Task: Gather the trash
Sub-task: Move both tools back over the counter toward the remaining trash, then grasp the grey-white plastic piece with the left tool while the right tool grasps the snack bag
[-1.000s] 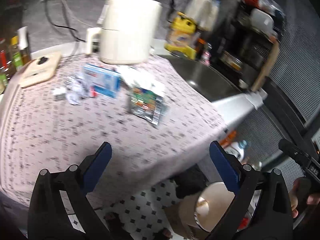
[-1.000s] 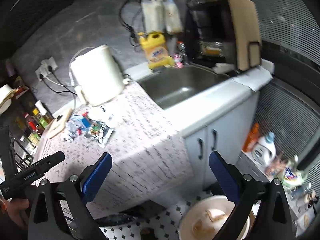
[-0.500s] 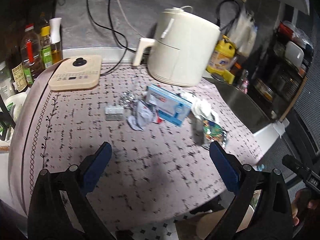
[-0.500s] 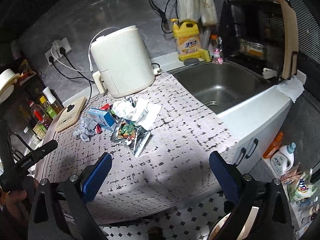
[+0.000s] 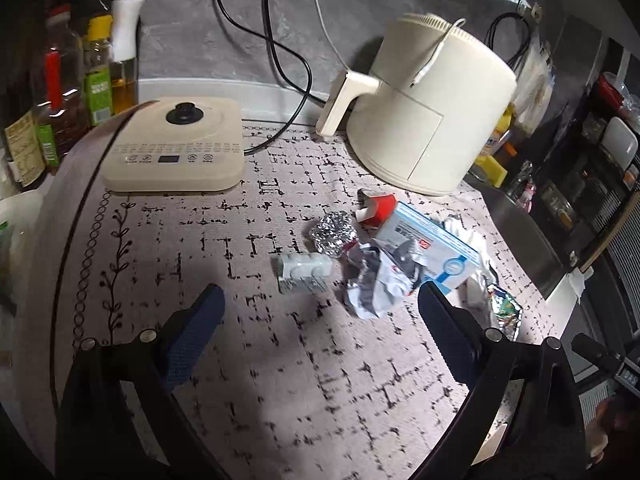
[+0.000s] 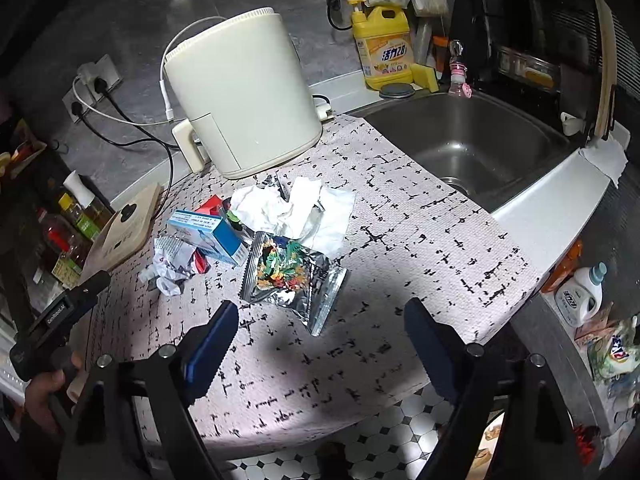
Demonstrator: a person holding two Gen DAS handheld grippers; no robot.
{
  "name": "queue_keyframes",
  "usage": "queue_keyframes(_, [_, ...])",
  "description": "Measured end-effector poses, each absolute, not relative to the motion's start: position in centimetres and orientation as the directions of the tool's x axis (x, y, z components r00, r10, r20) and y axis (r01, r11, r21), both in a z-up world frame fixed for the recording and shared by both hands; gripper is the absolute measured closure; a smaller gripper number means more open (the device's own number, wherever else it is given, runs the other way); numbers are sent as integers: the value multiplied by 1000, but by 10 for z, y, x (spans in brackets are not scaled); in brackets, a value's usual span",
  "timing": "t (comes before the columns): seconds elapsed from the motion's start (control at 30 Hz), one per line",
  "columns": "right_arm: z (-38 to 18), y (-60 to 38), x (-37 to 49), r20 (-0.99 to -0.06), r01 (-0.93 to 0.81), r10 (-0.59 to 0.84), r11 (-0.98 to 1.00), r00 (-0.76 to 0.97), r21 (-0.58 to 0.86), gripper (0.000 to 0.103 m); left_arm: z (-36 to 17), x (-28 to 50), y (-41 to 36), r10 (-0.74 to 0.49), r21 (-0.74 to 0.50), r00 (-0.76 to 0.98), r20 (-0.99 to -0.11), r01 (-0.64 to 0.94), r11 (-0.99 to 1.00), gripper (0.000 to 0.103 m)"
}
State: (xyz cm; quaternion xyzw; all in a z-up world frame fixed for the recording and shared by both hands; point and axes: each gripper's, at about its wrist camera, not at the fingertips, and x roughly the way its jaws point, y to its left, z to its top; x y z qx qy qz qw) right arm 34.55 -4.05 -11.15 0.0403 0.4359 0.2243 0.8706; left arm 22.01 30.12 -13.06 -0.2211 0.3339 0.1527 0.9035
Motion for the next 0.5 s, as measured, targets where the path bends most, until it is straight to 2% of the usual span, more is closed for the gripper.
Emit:
queue_keyframes(0.23, [-115,-28,341,-758,-295,372,923,535,245,25,-154,262,325,60,-273,676,-734,-376,886,33])
queue_keyframes(0.4, [-118,-29,342,-771,-238,332,942,544,237,27,-171,283,331,30,-261,646,-763,-350,900,36])
queue_keyframes(0.47, [-118,-29,342,-774,-222,319,947,547,233,27,-176,288,330,13,-263,636,-772,-337,904,42])
queue_keyframes(0.5, [-118,-29,342,-775,-218,315,948,548,231,27,-178,291,329,5,-262,629,-778,-330,907,51])
